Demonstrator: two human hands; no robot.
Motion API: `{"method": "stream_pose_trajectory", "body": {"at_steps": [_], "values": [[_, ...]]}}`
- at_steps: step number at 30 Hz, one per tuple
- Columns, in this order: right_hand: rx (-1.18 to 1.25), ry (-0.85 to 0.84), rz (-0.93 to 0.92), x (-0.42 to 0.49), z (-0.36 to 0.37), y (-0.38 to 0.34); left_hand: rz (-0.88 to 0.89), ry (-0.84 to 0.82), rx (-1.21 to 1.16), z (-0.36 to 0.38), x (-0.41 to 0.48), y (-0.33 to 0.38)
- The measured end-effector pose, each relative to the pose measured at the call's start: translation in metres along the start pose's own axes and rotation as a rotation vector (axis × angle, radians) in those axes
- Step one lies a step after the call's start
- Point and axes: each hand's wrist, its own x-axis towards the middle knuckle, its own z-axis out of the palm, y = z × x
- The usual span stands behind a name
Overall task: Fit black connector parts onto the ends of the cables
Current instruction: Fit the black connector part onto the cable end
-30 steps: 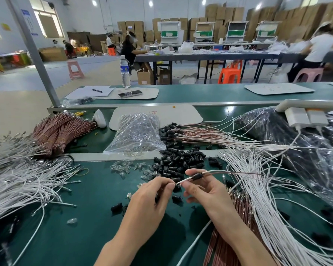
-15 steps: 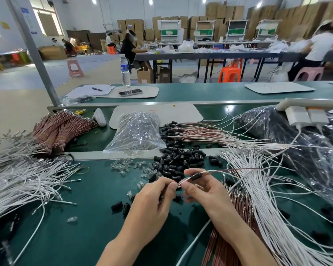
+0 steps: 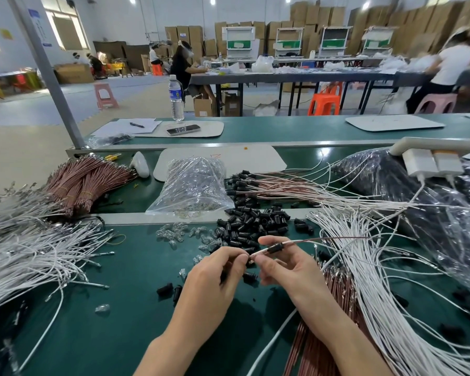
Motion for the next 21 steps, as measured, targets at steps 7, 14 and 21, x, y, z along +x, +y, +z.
{"method": "stream_pose_trajectory", "body": {"at_steps": [7,14,21], "values": [[-0.045,-0.001,-0.016,0.0,-0.001,0.001,-0.148,-0.061,-0.251,0.0,0.003,0.002],[-0.111,0.024,-0.043,0.002,0.001,0.003,-0.284,-0.115,-0.434,-0.006,0.007,0.006],[-0.161,0.03,-0.066,0.002,0.0,0.004,-0.332,-0.154,-0.498,-0.01,0.008,0.008]]}}
